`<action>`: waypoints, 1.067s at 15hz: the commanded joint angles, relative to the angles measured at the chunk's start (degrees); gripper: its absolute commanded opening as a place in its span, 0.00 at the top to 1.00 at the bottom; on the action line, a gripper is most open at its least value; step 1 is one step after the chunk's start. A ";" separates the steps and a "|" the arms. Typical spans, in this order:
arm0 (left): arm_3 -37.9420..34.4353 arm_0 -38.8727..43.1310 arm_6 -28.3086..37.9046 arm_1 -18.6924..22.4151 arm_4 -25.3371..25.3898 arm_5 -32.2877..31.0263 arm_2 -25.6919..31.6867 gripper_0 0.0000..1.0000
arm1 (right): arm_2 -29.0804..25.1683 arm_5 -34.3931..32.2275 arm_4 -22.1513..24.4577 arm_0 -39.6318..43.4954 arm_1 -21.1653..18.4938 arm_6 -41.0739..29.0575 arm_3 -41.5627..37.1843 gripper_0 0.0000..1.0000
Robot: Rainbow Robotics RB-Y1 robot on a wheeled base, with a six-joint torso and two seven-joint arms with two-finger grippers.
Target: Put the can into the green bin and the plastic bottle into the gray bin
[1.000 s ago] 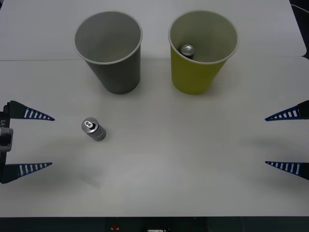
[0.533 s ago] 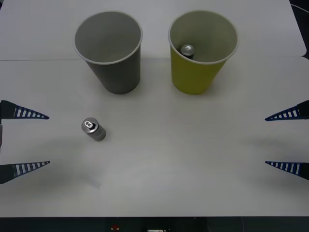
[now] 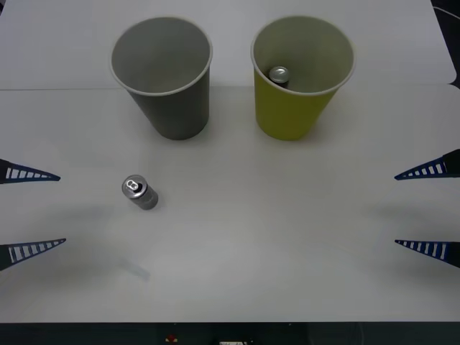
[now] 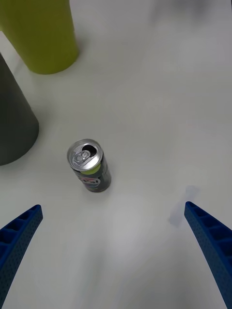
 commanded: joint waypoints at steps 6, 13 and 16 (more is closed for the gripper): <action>19.11 -10.63 -13.10 -0.05 10.85 -1.53 -13.48 0.00 | 0.00 0.00 0.00 0.00 0.00 0.00 0.00 0.00; 32.12 -20.21 -19.60 -0.58 27.72 -1.44 -31.24 0.00 | 0.00 0.00 0.00 0.00 0.00 0.00 0.00 0.00; 38.01 -24.95 -24.35 -2.78 34.05 -1.44 -38.27 0.00 | 0.00 0.00 0.00 0.00 0.00 0.00 0.00 0.00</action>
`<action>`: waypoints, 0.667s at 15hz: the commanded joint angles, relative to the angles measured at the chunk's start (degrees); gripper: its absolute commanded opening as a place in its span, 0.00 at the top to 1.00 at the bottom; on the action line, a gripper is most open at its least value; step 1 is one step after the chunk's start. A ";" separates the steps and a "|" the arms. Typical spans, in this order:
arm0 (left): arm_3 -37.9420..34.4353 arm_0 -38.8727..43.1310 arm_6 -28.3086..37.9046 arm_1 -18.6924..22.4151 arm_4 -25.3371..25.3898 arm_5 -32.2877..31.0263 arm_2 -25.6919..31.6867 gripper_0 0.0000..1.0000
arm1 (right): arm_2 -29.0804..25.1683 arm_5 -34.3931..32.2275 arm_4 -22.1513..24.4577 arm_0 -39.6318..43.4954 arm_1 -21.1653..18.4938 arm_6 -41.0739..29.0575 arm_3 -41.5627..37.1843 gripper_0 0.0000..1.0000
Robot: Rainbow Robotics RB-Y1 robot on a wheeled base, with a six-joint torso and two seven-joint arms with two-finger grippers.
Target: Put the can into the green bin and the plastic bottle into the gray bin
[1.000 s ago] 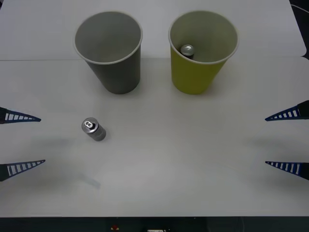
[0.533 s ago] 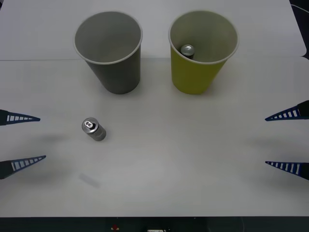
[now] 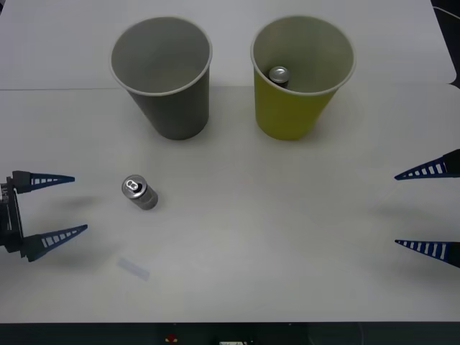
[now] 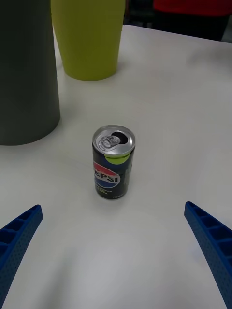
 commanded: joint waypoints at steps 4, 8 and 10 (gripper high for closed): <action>8.68 -7.19 -4.43 -4.78 6.59 0.02 -8.61 0.00 | 0.00 0.00 0.00 0.00 0.00 0.00 0.00 0.00; 14.22 -11.85 -6.98 -8.39 10.99 0.02 -15.03 0.00 | 0.00 0.00 0.00 0.00 0.00 0.00 0.00 0.00; 16.33 -13.96 -10.15 -9.62 14.94 0.72 -19.42 0.00 | 0.00 0.00 0.00 0.00 0.00 0.00 0.00 0.00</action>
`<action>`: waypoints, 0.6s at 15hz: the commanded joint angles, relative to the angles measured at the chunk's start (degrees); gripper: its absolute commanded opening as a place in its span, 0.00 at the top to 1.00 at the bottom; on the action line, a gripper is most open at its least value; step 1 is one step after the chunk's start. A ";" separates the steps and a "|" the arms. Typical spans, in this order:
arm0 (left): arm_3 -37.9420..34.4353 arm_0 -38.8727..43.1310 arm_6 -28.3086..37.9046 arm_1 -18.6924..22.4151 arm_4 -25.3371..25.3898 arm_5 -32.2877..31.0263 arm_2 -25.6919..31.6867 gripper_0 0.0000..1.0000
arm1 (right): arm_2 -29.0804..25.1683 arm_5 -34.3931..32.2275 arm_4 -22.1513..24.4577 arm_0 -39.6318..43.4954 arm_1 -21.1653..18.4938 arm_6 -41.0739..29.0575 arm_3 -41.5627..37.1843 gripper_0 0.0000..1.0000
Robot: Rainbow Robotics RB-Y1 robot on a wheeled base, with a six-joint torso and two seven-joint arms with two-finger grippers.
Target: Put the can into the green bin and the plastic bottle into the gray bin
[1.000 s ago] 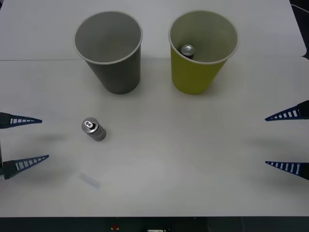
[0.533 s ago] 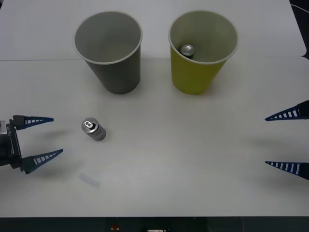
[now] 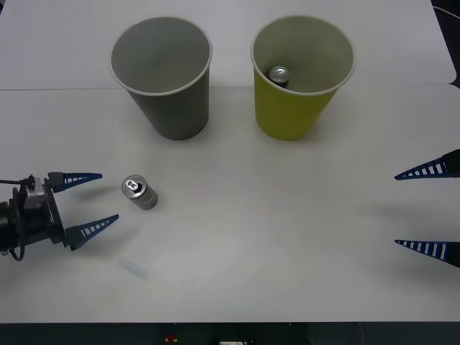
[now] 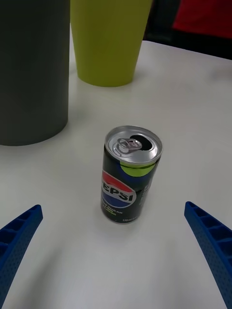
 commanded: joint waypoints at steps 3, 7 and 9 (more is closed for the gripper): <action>4.23 -4.57 -4.61 -3.25 8.23 1.04 -9.40 0.00 | 0.00 0.00 0.00 0.00 0.00 0.00 0.00 0.00; 5.02 -6.77 -5.84 -6.06 10.96 3.86 -12.74 0.00 | 0.00 0.00 0.00 0.00 0.00 0.00 0.00 0.00; 4.94 -7.64 -6.46 -7.29 12.01 5.00 -13.71 0.00 | 0.00 0.00 0.00 0.00 0.00 0.00 0.00 0.00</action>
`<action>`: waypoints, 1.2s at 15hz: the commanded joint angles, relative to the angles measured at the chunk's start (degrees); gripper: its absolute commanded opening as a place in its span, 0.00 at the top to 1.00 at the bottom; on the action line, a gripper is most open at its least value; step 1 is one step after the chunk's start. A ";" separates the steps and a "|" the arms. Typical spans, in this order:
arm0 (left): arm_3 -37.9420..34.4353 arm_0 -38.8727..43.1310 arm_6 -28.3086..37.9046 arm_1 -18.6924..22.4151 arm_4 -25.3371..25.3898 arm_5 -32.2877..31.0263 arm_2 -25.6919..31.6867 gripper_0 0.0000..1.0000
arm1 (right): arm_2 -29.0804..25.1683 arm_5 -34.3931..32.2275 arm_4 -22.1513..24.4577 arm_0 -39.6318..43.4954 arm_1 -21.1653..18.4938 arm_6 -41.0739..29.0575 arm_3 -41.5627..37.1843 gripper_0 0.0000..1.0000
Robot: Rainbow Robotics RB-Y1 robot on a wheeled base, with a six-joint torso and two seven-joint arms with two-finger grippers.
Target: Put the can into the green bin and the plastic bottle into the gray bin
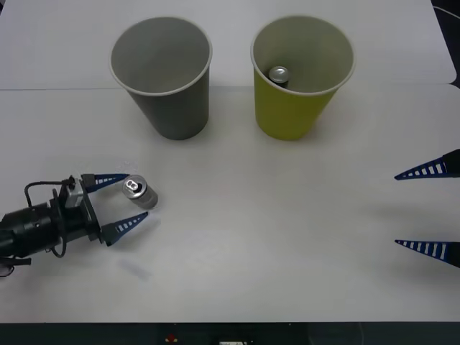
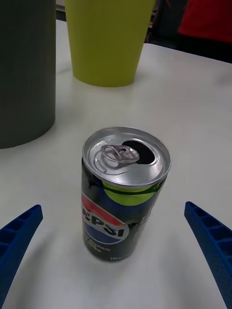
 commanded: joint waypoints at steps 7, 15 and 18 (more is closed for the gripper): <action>-0.08 -1.48 -1.35 -3.52 0.70 1.96 -0.92 0.96 | 0.00 0.00 0.00 0.00 0.00 0.00 0.00 0.00; -0.17 -1.39 -1.52 -3.43 -0.35 1.34 -0.83 1.00 | 0.00 0.00 0.00 0.00 0.00 0.00 0.00 0.00; -1.93 -1.39 -0.38 -2.11 -2.90 0.99 0.05 1.00 | 0.00 0.00 0.00 0.00 0.00 0.00 0.00 0.00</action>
